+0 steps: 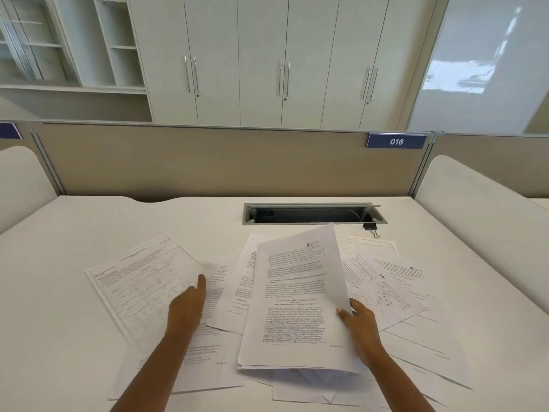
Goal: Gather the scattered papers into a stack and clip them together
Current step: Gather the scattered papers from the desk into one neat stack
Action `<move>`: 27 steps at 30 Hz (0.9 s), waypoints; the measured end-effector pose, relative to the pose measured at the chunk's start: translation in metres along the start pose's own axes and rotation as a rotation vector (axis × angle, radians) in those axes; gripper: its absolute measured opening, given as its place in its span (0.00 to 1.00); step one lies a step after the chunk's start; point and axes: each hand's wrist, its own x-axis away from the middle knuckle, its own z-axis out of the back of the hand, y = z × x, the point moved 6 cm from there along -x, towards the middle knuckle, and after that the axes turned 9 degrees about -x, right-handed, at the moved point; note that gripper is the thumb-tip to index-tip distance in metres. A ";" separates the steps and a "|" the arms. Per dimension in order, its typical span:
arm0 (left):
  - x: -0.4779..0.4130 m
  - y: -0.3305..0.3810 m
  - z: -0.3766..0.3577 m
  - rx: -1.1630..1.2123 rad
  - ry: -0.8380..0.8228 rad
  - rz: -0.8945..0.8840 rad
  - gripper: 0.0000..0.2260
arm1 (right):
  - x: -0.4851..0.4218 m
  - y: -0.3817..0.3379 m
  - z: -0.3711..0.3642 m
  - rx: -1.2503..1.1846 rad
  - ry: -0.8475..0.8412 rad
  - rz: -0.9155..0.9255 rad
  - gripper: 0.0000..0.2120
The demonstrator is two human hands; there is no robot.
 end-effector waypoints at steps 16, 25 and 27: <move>0.066 0.160 0.012 0.256 0.299 -0.867 0.29 | -0.006 0.012 -0.011 -0.128 -0.061 -0.191 0.11; 0.018 0.078 0.021 0.439 0.178 -0.235 0.19 | -0.005 0.018 -0.013 -0.007 -0.094 -0.197 0.25; 0.004 0.040 -0.003 0.237 -0.126 0.074 0.22 | -0.006 0.019 -0.013 -0.002 -0.093 -0.202 0.26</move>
